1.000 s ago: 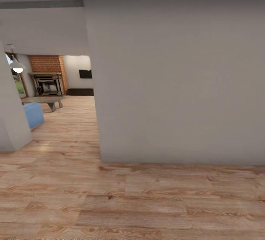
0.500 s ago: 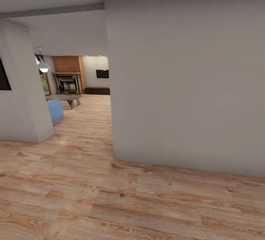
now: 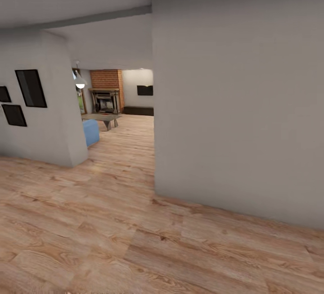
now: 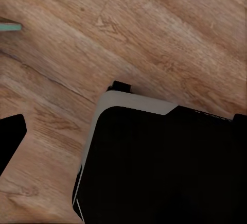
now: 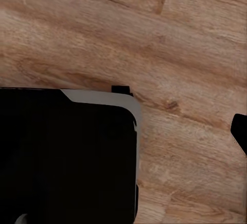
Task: Move the two storage containers from the living room to the garage. In the garage, place one container on the floor and stack the other container on top of it (either order is fine).
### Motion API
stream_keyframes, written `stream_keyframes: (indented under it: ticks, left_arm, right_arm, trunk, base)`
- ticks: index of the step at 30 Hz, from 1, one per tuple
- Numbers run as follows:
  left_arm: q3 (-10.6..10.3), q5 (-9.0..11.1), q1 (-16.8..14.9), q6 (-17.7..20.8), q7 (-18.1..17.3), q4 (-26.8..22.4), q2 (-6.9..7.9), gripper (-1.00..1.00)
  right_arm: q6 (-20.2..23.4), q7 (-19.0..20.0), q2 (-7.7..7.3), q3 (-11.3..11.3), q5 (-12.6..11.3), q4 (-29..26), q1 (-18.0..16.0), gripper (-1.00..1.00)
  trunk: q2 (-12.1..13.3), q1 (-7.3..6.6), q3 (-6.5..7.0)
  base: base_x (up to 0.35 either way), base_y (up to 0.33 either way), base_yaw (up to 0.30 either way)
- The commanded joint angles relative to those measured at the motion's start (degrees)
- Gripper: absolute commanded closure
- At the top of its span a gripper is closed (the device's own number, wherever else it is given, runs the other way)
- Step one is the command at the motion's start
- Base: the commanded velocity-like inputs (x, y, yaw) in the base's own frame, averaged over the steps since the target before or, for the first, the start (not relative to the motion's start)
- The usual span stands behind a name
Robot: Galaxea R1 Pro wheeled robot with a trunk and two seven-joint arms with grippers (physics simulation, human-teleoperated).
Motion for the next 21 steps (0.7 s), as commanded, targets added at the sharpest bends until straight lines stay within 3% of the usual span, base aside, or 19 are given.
stream_keyframes:
  ticks: [1,21]
  left_arm:
    - [0.0,0.2,0.0,0.0,0.1,0.0,-0.01,-1.00]
    - [0.0,0.2,0.0,0.0,0.1,0.0,-0.01,-1.00]
  right_arm:
    - [-0.3,0.0,0.04,0.5,-0.5,0.2,0.0,-1.00]
    - [-0.4,0.0,-0.04,0.4,-0.4,0.2,0.0,-1.00]
  trunk:
    - [0.0,0.02,-0.02]
    - [0.0,0.02,-0.02]
  base:
    - [0.000,0.000,0.279]
    - [0.000,0.000,0.275]
